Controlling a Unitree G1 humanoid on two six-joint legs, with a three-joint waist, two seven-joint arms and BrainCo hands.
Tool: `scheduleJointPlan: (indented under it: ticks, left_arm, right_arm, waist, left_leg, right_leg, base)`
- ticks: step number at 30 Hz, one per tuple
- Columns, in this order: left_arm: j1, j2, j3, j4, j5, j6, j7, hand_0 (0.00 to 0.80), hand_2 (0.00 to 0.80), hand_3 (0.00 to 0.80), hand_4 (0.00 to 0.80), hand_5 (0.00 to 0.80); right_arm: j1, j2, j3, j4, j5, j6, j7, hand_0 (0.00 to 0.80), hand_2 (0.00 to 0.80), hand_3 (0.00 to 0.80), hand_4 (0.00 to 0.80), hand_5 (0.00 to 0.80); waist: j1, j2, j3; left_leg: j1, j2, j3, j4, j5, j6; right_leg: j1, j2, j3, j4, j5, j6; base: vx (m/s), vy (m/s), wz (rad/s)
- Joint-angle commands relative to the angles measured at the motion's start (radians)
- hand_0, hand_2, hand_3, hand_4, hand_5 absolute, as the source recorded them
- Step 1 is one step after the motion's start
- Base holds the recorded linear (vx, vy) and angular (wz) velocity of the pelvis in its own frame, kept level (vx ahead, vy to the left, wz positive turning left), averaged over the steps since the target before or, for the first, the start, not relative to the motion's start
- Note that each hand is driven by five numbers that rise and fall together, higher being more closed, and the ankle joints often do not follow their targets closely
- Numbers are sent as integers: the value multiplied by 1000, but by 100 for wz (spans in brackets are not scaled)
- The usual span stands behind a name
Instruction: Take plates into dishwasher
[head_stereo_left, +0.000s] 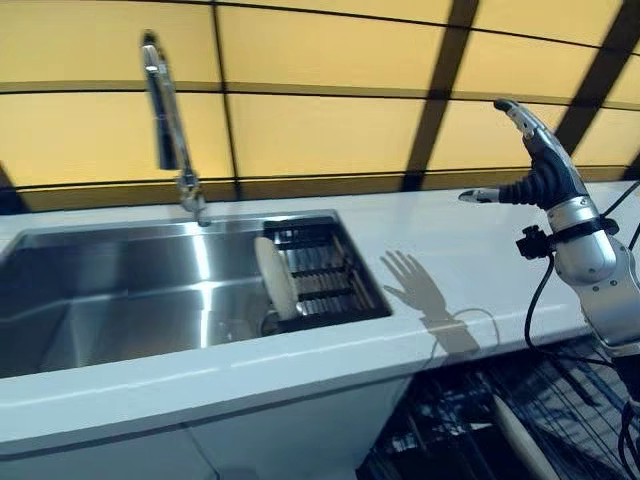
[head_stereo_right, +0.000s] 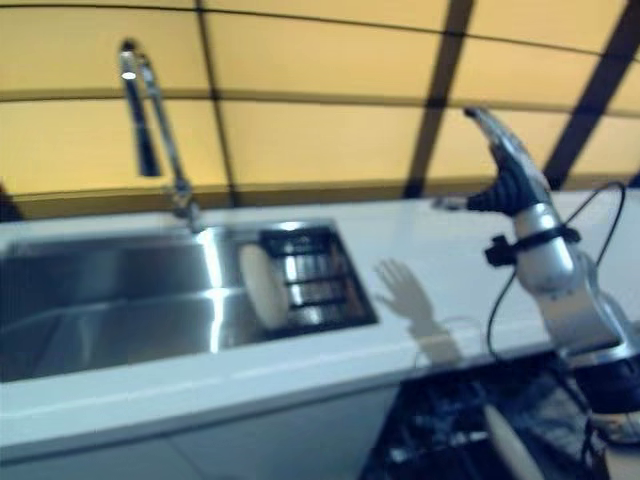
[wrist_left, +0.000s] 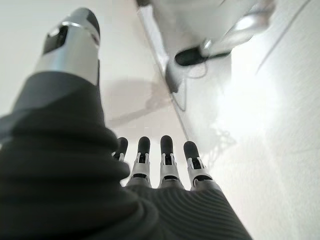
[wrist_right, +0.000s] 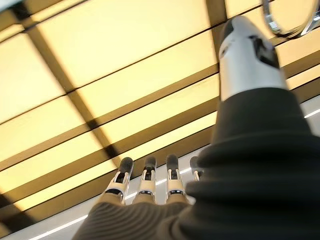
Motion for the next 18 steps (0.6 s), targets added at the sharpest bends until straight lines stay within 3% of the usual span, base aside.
scheduleJointPlan:
  ticks: [1,3,5,9,12,18]
  left_arm:
    - [6,30,0,-30,-8,19,21,0,0,0,0,0]
    - [-3,40,13,-28,13,44,17,0,0,0,0,0]
    - [-2,46,17,-21,27,56,11,0,0,0,0,0]
    - [8,48,24,-6,37,61,4,0,0,0,0,0]
    - [19,55,40,13,38,47,-2,0,0,0,0,0]
    - [27,52,56,15,41,36,-19,0,0,0,0,0]
  right_arm:
    - [-149,-38,-6,76,12,-3,-26,0,0,0,0,0]
    - [-171,-54,2,106,29,8,-22,0,0,0,0,0]
    - [-163,-53,1,115,15,10,-27,0,0,0,0,0]
    - [-143,-62,-9,108,10,16,-26,0,0,0,0,0]
    - [-144,-83,-6,112,24,4,-14,0,0,0,0,0]
    - [-180,-106,33,115,-21,-49,59,0,0,0,0,0]
  waist:
    - [23,-7,-37]
    - [0,-35,-37]
    - [-21,-47,-30]
    - [-46,-51,-20]
    - [-41,-62,-23]
    - [-9,-83,-49]
  left_leg:
    - [58,-19,-23,11,-102,-49]
    - [86,-40,-56,-10,-126,-61]
    - [103,-48,-92,-15,-141,-63]
    - [123,-53,-158,-22,-150,-58]
    - [127,-56,-190,-24,-155,-53]
    - [110,-42,-175,-26,-145,-74]
  right_leg:
    - [-40,17,-11,-228,198,2]
    - [-54,46,-7,-429,219,22]
    - [-74,79,29,-516,237,35]
    - [-107,130,78,-590,249,42]
    - [-88,146,96,-625,245,43]
    - [11,141,60,-706,213,34]
  base:
    - [208,-115,65]
    - [273,-166,68]
    - [258,-144,76]
    - [191,-79,77]
    - [149,-134,59]
    - [42,-137,47]
